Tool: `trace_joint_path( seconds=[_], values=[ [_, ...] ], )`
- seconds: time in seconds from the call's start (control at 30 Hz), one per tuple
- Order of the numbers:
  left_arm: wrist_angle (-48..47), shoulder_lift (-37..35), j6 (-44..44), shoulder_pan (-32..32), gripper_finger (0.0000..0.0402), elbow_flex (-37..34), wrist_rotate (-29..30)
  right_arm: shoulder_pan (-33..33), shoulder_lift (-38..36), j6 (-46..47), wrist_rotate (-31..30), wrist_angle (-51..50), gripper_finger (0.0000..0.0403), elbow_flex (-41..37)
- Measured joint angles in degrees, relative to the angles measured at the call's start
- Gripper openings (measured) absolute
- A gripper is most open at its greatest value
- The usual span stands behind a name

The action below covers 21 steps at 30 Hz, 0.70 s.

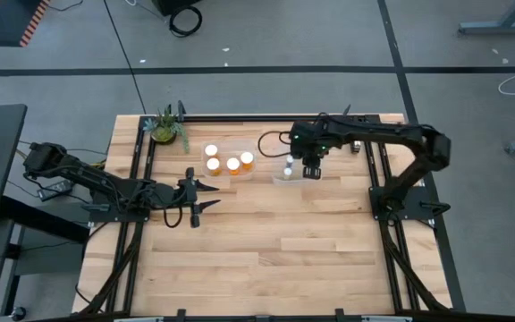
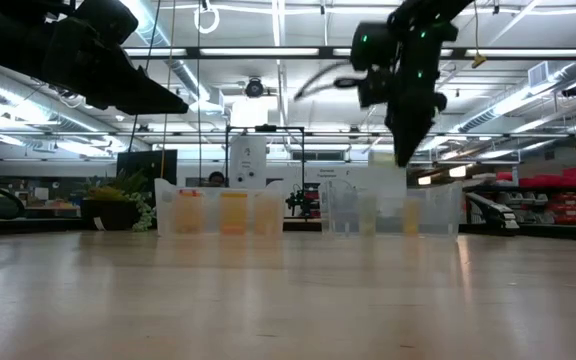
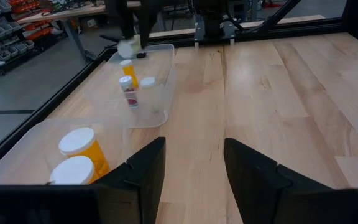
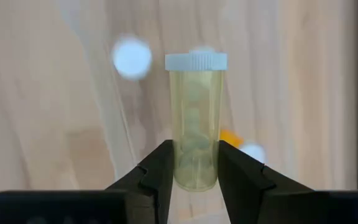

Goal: Pick and place medicine bottles into bin by pill shape (circle, oval)
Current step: Remove the small yellow pill bottle from the right transparent bin

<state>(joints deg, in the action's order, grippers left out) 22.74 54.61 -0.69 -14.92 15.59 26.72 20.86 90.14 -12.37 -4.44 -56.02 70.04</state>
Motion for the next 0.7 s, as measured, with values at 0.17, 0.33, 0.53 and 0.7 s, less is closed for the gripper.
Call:
trace_joint_path(
  seconds=[0.17, 0.33, 0.53, 0.7],
  values=[
    [0.23, 0.0, 0.45, 0.0, 0.0172, 0.0, 0.0, -1.13, -6.19, 1.65, 5.27, 5.31, 0.0123, -0.08],
    [1.95, 0.09, 1.5, 0.0, 0.0172, 0.0, 0.0, -4.69, -8.62, 1.91, 7.95, 13.91, 0.0122, -0.13],
    [5.28, 0.12, -1.45, 0.25, 0.0172, 0.0, -0.02, -9.25, -7.44, 1.39, 7.92, 27.37, 0.0123, -0.19],
    [10.0, 0.13, -3.21, 2.3, 0.0172, 0.0, 0.02, -12.16, -5.48, 1.01, 7.65, 38.27, 0.0123, -0.26]
  ],
)
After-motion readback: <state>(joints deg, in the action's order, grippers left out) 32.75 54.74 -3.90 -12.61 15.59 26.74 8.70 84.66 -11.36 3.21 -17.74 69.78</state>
